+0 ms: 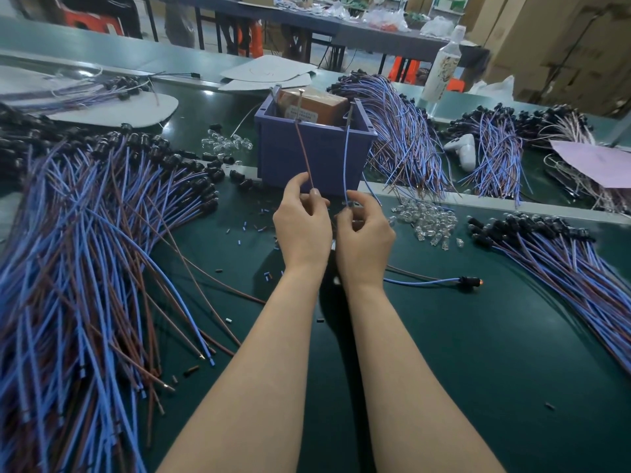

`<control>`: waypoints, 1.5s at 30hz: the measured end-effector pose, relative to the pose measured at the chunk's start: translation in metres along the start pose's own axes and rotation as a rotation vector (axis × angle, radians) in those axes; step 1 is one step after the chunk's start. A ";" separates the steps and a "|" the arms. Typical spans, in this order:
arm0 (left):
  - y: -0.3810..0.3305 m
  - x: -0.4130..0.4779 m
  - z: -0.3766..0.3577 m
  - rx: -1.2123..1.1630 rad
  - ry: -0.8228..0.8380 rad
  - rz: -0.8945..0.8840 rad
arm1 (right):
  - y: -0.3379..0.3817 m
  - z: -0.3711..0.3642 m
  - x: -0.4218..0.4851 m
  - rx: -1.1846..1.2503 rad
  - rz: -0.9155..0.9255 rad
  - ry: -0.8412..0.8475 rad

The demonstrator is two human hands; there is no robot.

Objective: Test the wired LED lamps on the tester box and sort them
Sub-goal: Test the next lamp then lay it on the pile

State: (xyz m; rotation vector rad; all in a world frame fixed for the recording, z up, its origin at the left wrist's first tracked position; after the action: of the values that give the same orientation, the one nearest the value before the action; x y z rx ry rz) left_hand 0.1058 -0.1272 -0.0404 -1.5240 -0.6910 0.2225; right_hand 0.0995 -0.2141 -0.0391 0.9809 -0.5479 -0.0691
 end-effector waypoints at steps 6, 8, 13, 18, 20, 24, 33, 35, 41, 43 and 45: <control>-0.001 -0.001 0.001 0.005 -0.017 -0.020 | 0.000 0.000 0.000 0.004 -0.013 0.004; -0.001 -0.001 0.002 0.001 -0.015 -0.016 | 0.000 0.000 0.000 0.009 -0.008 0.004; -0.001 0.001 0.003 0.003 0.006 -0.004 | 0.001 0.000 0.000 0.006 0.008 -0.005; -0.002 0.003 0.003 -0.001 0.040 0.007 | 0.001 0.000 0.001 -0.003 0.020 -0.001; -0.001 0.004 0.003 0.008 0.043 0.002 | 0.001 0.000 0.001 -0.001 0.021 0.001; 0.000 0.005 0.003 0.017 0.050 0.006 | 0.001 0.000 0.000 0.001 0.025 -0.003; 0.002 0.006 0.001 0.031 0.062 0.019 | 0.000 -0.001 0.001 -0.004 0.019 0.004; 0.002 0.007 0.002 0.027 0.064 0.024 | 0.000 -0.001 0.001 -0.004 0.018 0.002; -0.001 0.005 0.003 0.041 0.074 0.019 | -0.001 -0.001 0.001 -0.007 0.028 0.003; -0.002 0.004 0.002 0.036 0.079 0.023 | -0.001 -0.001 0.001 -0.007 0.029 0.001; -0.001 0.004 0.003 0.029 0.073 0.040 | -0.001 -0.001 0.001 -0.006 0.029 0.001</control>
State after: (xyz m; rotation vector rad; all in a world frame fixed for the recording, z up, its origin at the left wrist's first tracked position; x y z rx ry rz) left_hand 0.1072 -0.1228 -0.0384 -1.5119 -0.5977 0.2046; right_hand 0.1014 -0.2139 -0.0400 0.9666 -0.5607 -0.0451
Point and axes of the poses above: each hand's wrist, its own x-axis towards the middle knuckle, its own z-axis out of the back of the hand, y = z × x, the point moved 3 cm from there along x, towards the middle knuckle, and after that the axes turned 8 degrees about -x, right-handed, at the moved point
